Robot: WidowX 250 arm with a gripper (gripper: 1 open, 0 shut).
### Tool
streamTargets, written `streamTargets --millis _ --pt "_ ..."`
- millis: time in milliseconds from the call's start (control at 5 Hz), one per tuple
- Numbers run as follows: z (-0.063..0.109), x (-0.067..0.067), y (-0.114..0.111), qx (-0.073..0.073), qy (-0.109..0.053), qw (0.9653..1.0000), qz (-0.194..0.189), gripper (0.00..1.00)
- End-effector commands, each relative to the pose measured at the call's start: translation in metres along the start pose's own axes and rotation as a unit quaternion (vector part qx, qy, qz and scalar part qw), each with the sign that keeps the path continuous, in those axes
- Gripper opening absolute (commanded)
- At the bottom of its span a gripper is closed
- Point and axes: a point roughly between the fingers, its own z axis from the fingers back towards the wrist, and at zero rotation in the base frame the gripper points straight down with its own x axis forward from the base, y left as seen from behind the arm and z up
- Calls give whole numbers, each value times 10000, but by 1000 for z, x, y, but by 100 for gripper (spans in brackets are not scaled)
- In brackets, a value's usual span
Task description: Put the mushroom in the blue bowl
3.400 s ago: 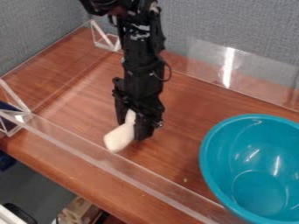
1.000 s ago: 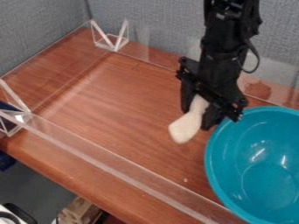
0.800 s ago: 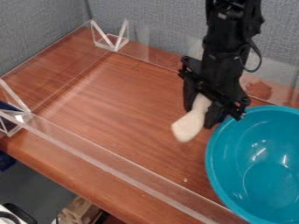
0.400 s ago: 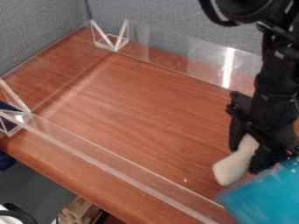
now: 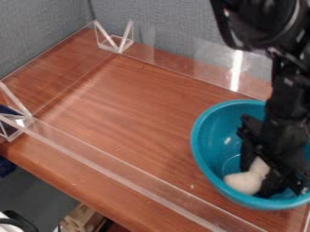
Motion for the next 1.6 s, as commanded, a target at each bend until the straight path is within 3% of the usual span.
streamTargets --millis 0,1000,1400 --pt "3 12 -14 -56 -230 9995 -209 100" --pt "12 14 41 182 -72 9992 341 100" --pt "21 15 42 245 -169 9986 432 100"
